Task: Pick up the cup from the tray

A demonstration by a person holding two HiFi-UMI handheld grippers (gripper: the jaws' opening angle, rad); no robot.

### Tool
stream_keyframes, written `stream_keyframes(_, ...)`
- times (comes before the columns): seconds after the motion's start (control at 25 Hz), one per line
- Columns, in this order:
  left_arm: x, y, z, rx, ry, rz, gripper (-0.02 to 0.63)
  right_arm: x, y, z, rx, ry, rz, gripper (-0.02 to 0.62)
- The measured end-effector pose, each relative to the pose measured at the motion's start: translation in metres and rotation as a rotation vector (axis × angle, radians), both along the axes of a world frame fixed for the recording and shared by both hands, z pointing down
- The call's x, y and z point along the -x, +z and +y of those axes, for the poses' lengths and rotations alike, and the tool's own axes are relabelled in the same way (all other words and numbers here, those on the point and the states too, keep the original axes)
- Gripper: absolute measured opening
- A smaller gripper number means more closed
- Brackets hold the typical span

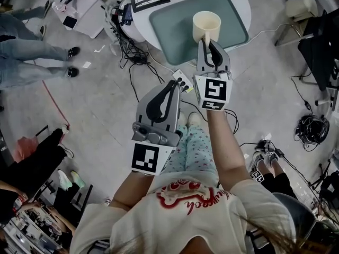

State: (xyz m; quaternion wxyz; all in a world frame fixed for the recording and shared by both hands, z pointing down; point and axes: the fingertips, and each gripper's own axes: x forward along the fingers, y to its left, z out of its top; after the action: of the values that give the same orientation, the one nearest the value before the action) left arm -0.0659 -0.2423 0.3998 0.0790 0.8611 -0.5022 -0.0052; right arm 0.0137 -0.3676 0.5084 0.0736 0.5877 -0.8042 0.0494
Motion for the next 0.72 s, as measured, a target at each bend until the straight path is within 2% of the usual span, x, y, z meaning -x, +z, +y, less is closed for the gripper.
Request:
stream_keyframes(0.32,-0.001,-0.032,-0.011,-0.079,-0.015,-0.005,0.026,-0.001,-0.084,0.023,-0.113,-0.053,-0.014,0.049)
stream_keyframes(0.52,-0.006,-0.052,-0.012,-0.105,-0.01,-0.003,0.026,-0.008,-0.144,0.038,-0.202,-0.056,-0.084,0.049)
stream_keyframes(0.72,-0.006,-0.068,-0.014,-0.125,-0.018,-0.001,0.026,-0.013,-0.192,0.067,-0.273,-0.078,-0.105,0.049)
